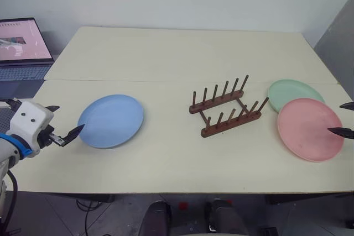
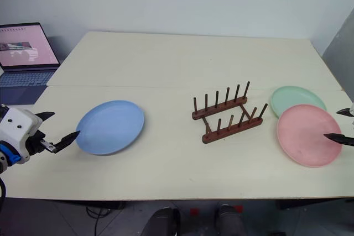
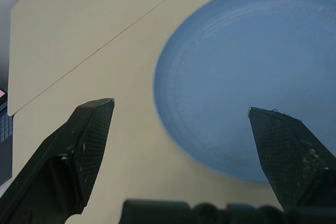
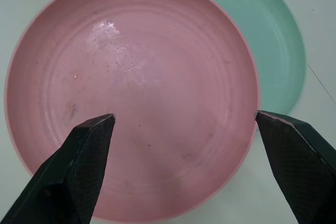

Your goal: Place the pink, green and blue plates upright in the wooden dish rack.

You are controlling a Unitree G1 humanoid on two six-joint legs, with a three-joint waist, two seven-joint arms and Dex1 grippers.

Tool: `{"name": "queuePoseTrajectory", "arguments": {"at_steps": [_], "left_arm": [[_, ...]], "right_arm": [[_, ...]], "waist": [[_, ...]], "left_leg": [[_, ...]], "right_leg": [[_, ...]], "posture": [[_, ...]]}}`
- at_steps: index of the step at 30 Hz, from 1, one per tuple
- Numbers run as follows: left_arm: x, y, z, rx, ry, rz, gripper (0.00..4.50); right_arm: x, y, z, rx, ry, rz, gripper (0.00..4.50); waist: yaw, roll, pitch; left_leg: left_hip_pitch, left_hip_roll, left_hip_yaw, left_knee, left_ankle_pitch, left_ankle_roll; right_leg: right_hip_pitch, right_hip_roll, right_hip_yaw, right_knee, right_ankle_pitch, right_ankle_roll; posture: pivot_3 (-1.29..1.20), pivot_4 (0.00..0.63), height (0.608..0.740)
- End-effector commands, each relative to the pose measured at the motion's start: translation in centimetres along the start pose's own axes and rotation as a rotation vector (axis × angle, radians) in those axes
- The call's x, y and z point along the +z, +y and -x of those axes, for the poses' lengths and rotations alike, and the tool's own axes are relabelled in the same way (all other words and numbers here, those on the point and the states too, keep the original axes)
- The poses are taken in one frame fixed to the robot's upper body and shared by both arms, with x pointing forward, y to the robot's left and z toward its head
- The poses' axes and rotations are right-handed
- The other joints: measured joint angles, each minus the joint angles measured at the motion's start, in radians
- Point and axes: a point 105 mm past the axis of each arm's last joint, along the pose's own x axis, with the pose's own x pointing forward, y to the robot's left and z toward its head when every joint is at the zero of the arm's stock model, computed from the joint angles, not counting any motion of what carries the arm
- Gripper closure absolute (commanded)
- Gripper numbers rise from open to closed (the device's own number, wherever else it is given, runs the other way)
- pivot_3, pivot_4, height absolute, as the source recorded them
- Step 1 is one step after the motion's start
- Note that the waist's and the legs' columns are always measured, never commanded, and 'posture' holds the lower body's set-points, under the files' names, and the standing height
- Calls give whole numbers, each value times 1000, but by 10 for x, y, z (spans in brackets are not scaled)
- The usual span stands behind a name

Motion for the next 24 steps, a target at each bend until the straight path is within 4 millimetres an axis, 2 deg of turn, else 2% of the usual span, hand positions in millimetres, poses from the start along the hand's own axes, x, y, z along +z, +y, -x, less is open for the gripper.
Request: {"name": "queuePoseTrajectory", "arguments": {"at_steps": [1, 6, 17, 24], "left_arm": [[4, 3, 2, -6, -20, 1, 0], [-2, -3, 6, -60, -25, 8, 0], [1, -3, 9, -96, -72, -17, 0], [5, -9, 6, -140, -85, -18, 0]], "right_arm": [[9, -9, 13, -34, -18, 27, 47], [10, -7, 12, -25, -32, 12, 47], [10, -9, 12, -39, -37, 9, 47], [9, -9, 13, -47, -33, 9, 47]], "waist": [[0, 0, 0], [-1, 0, 0], [1, 0, 0], [1, 0, 0]], "left_leg": [[0, 0, 0, 0, 0, 0], [0, 0, 0, 0, 0, 0], [0, 0, 0, 0, 0, 0], [0, 0, 0, 0, 0, 0]], "right_leg": [[0, 0, 0, 0, 0, 0], [0, 0, 0, 0, 0, 0], [0, 0, 0, 0, 0, 0], [0, 0, 0, 0, 0, 0]], "posture": [[0, 150, 740], [0, 150, 740], [0, 150, 740], [0, 150, 740]]}}
